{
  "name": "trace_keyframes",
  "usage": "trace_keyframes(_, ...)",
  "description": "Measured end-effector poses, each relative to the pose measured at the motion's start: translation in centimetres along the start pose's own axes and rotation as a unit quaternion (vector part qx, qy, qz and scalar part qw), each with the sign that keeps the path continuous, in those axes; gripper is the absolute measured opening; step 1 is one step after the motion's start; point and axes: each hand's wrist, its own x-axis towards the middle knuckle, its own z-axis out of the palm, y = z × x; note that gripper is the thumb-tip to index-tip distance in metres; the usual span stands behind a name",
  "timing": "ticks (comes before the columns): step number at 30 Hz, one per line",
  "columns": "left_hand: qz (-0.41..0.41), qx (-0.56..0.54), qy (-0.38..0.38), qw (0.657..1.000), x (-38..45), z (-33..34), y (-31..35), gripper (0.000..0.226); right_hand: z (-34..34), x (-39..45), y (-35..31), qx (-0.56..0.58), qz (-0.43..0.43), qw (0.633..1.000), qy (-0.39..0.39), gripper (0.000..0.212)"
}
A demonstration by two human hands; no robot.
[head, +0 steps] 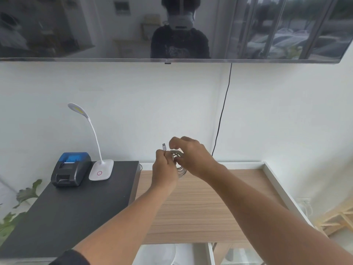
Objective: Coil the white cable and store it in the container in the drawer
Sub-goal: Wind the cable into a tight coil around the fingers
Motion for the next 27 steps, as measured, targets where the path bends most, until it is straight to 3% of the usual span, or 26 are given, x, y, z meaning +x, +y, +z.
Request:
trace_keyframes(4,-0.02,0.017,-0.012,1.0,0.3,-0.7,0.1,0.033,0.1,-0.4,0.3,-0.078,-0.062,0.995,0.005,0.013)
trace_keyframes(10,-0.083,-0.126,-0.072,0.986,1.0,-1.3,0.6,0.023,0.7,-1.4,1.3,-0.17,-0.171,0.96,0.142,0.014)
trace_keyframes(14,-0.119,-0.187,-0.095,0.971,1.5,-1.1,1.3,0.024,1.5,-1.6,1.2,-0.159,-0.176,0.949,0.207,0.008)
trace_keyframes(18,-0.132,-0.197,-0.081,0.968,1.6,-0.7,1.8,0.027,1.9,-1.7,1.1,-0.13,-0.125,0.965,0.191,0.01)
trace_keyframes(22,-0.117,-0.163,-0.063,0.978,1.0,-0.1,1.3,0.025,2.3,-1.2,0.5,-0.03,0.022,0.989,0.147,0.022)
trace_keyframes(27,-0.024,-0.055,-0.013,0.998,-0.1,0.7,0.5,0.035,1.3,0.3,0.0,0.218,0.18,0.954,0.101,0.015)
